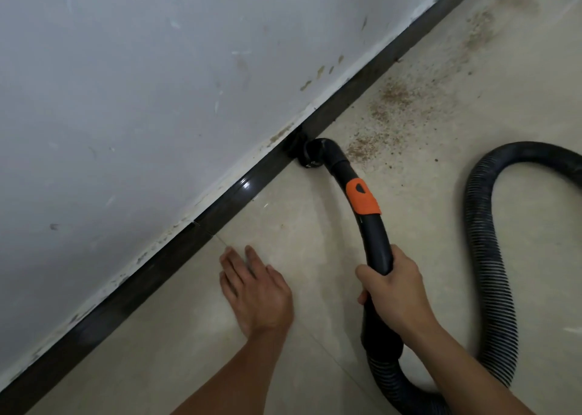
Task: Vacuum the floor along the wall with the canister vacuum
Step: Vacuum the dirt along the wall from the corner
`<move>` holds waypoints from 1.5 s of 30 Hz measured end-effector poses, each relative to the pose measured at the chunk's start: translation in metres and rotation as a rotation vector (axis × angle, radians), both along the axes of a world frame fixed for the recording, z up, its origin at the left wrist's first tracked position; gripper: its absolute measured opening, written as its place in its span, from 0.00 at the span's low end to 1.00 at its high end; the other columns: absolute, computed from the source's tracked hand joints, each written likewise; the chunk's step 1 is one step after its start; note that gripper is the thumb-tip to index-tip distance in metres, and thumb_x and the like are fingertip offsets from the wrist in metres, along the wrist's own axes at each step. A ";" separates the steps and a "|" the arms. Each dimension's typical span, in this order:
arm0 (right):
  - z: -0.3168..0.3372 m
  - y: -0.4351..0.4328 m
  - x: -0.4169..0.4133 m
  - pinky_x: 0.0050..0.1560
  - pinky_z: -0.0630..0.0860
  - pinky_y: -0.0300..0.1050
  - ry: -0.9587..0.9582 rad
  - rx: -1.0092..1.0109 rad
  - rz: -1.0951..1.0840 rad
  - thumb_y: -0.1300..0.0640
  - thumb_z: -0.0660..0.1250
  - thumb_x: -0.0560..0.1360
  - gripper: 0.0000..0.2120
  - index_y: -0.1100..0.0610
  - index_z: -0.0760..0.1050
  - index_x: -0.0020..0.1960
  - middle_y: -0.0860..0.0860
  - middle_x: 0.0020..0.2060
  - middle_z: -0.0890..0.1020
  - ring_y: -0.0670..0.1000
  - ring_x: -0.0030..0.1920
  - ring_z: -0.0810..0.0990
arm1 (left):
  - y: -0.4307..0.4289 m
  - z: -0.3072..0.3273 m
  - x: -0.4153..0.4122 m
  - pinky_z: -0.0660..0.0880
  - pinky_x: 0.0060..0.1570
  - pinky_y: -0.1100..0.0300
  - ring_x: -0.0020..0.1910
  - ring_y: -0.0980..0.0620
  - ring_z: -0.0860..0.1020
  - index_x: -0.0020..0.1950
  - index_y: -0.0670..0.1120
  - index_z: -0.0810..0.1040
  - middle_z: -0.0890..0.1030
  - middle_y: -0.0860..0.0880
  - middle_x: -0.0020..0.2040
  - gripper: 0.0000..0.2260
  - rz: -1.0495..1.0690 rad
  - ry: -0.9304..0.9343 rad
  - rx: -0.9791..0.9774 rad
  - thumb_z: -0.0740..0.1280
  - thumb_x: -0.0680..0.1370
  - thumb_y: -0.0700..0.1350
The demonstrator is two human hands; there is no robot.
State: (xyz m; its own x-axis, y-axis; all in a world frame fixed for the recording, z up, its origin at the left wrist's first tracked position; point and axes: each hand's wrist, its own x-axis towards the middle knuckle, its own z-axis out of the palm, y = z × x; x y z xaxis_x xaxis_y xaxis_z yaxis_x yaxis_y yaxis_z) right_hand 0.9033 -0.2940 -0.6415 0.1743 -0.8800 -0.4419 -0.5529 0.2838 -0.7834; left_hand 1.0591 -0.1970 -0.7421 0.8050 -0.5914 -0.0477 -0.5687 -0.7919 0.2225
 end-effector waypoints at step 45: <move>-0.010 -0.034 -0.048 0.26 0.73 0.42 0.108 -0.067 -0.128 0.60 0.70 0.70 0.06 0.56 0.72 0.43 0.59 0.31 0.80 0.51 0.23 0.81 | 0.000 -0.001 -0.003 0.55 0.72 0.43 0.74 0.36 0.58 0.73 0.38 0.65 0.63 0.32 0.73 0.24 0.011 -0.037 -0.018 0.54 0.79 0.46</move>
